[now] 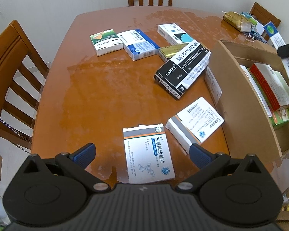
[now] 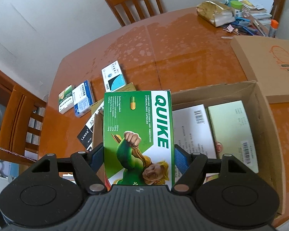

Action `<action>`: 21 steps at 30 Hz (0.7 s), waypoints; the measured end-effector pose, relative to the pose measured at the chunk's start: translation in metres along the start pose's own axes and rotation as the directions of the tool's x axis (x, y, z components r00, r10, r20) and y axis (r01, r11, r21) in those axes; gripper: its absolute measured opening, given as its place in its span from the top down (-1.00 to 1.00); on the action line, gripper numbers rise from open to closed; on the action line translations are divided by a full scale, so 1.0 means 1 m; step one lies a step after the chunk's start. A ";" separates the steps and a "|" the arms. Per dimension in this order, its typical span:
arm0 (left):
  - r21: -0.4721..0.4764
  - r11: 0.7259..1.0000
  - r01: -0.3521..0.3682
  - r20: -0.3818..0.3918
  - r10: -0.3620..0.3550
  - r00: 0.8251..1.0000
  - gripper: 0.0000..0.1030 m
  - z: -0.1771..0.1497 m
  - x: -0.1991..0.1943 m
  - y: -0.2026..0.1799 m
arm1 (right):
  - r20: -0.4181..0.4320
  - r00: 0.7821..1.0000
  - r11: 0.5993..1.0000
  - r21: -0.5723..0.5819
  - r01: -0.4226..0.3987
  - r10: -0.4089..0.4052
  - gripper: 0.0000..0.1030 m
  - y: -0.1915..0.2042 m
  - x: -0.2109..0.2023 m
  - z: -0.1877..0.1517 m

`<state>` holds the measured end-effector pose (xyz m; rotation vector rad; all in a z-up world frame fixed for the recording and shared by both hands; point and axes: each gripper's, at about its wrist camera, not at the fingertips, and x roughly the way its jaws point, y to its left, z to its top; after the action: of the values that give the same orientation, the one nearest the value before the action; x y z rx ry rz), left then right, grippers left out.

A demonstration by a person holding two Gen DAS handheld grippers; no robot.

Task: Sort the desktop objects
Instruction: 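Carry the QUIKE box with the right gripper over the cardboard box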

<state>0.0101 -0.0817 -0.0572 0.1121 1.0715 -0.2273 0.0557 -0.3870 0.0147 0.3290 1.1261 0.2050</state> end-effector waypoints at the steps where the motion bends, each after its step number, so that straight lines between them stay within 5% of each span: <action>1: -0.001 1.000 0.001 -0.004 -0.001 1.000 -0.99 0.000 0.001 0.001 | -0.004 1.000 1.000 -0.006 0.005 -0.005 -0.50 0.004 0.002 0.000; 9: 0.065 0.998 -0.019 -0.038 0.021 0.999 -0.99 0.006 0.005 -0.008 | -0.037 0.999 0.995 -0.094 0.022 -0.025 -0.50 0.044 0.027 -0.010; 21: 0.092 0.996 -0.014 -0.022 0.017 1.000 -0.99 0.015 0.003 -0.017 | -0.059 0.997 0.996 -0.077 0.042 -0.047 -0.50 0.034 0.036 -0.010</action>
<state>0.0203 -0.1015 -0.0528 0.2059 1.0826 -0.2618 0.0619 -0.3415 -0.0077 0.2317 1.1814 0.2185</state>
